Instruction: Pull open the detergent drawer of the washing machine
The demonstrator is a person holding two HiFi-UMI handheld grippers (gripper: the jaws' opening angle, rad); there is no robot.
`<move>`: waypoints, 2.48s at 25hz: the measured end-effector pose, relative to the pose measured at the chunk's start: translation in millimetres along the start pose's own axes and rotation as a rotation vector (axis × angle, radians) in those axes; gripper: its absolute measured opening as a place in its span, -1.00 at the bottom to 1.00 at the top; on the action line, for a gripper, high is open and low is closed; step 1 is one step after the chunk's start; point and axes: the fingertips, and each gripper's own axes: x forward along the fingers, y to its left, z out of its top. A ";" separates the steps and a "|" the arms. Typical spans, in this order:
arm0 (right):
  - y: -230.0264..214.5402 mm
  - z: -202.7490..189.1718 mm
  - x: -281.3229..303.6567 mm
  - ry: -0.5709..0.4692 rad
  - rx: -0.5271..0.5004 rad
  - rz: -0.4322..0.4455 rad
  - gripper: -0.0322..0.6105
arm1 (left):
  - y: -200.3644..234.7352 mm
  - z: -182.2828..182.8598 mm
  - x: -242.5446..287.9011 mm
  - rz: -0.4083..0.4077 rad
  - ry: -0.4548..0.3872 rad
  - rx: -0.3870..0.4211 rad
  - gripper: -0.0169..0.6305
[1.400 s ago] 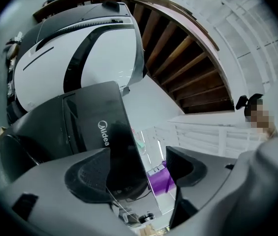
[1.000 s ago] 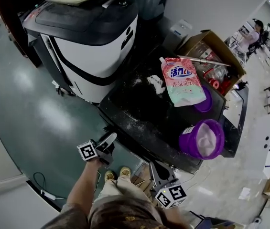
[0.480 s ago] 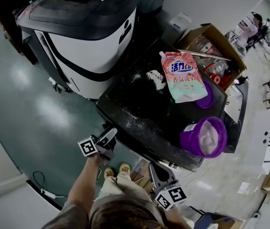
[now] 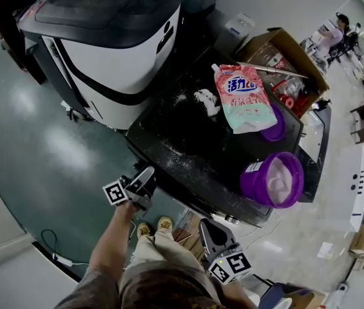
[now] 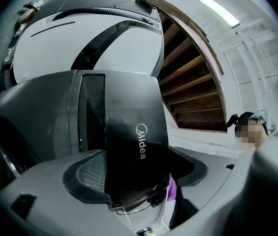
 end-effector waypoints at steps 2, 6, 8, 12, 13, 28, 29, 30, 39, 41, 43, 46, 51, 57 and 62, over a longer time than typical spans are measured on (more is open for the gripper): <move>0.9 -1.2 -2.6 0.001 0.001 -0.001 -0.89 | -0.2 -0.4 0.0 -0.009 -0.002 -0.001 0.18; 4.4 -5.7 -5.4 0.006 -0.002 0.000 -0.89 | 3.2 -0.2 -0.8 -0.011 0.009 -0.001 0.18; 7.8 -7.9 -7.1 0.009 -0.003 -0.001 -0.89 | 5.6 0.6 -2.1 -0.017 0.005 -0.033 0.17; 14.3 -11.9 -13.5 0.014 -0.003 -0.001 -0.89 | 7.5 1.4 -4.4 -0.032 -0.016 -0.082 0.10; 15.8 -12.9 -15.3 0.015 -0.003 -0.001 -0.89 | 7.2 1.8 -4.7 -0.035 -0.023 -0.083 0.09; 27.0 -24.7 -36.2 0.017 -0.003 -0.016 -0.89 | 0.4 -1.6 -25.7 -0.059 -0.058 -0.081 0.05; 29.1 -25.4 -35.7 0.017 -0.004 -0.012 -0.89 | -0.4 -2.1 -28.9 -0.057 -0.053 -0.083 0.05; 31.1 -26.2 -35.0 0.016 -0.005 -0.008 -0.89 | -1.4 -2.5 -32.3 -0.056 -0.048 -0.085 0.05; 50.5 -28.8 -33.1 0.006 -0.011 0.025 -0.89 | -14.9 -8.8 -65.3 -0.054 -0.062 -0.089 0.05; 53.9 -30.2 -34.4 0.007 -0.014 0.028 -0.89 | -16.9 -9.6 -69.5 -0.053 -0.064 -0.086 0.05; 56.7 -31.7 -36.1 0.009 -0.018 0.030 -0.89 | -18.4 -10.3 -73.9 -0.052 -0.064 -0.083 0.05; 60.4 -34.3 -38.7 0.010 -0.019 0.029 -0.89 | -20.4 -11.2 -81.8 -0.053 -0.064 -0.084 0.05; 68.3 -39.7 -41.6 0.016 -0.025 0.036 -0.89 | -23.6 -12.9 -94.4 -0.052 -0.054 -0.081 0.05; 74.7 -45.2 -42.3 0.023 -0.027 0.046 -0.89 | -29.2 -16.2 -108.5 -0.054 -0.046 -0.078 0.05; 80.6 -47.1 -42.9 0.023 -0.030 0.055 -0.89 | -34.0 -17.6 -119.4 -0.052 -0.048 -0.076 0.05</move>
